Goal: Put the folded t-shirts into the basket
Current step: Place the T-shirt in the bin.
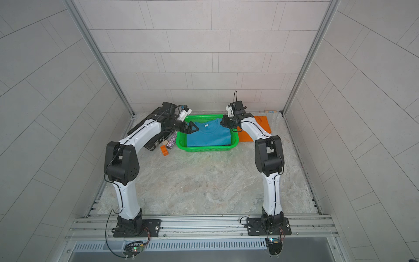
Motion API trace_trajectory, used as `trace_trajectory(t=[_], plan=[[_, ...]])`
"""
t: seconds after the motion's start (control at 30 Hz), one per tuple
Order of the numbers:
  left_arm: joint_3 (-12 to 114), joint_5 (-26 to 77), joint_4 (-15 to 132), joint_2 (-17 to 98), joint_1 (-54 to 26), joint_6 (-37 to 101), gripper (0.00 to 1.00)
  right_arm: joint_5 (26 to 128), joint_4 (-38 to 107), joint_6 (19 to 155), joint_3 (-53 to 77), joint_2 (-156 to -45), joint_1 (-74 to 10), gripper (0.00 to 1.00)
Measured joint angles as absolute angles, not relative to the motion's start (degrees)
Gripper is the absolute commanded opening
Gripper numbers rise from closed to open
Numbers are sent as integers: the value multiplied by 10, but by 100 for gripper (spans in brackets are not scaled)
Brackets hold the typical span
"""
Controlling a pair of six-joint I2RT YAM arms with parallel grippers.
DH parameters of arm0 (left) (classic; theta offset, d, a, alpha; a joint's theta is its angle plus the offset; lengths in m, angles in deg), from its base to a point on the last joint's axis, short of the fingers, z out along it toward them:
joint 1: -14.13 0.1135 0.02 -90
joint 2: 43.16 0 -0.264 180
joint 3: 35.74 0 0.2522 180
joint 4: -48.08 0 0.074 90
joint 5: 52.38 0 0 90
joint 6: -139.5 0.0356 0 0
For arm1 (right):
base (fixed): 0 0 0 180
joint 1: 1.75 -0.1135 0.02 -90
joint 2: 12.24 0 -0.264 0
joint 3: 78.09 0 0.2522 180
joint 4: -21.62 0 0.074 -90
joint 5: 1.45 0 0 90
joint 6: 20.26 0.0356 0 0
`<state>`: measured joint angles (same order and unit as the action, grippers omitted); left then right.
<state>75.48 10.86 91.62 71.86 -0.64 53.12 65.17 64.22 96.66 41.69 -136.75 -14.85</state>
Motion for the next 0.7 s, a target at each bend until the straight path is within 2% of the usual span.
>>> trace_trajectory(t=[0.2,0.37,0.57,0.7], plan=[[755,176,908,768,-5,536,88,677,643,970,479,-1437,-142,13],[760,208,902,776,-4,541,89,684,627,972,516,-1461,-140,23],[763,229,895,779,-4,547,89,665,624,964,599,-1503,-139,25],[763,227,895,779,-4,550,89,656,644,959,614,-1493,-139,28]])
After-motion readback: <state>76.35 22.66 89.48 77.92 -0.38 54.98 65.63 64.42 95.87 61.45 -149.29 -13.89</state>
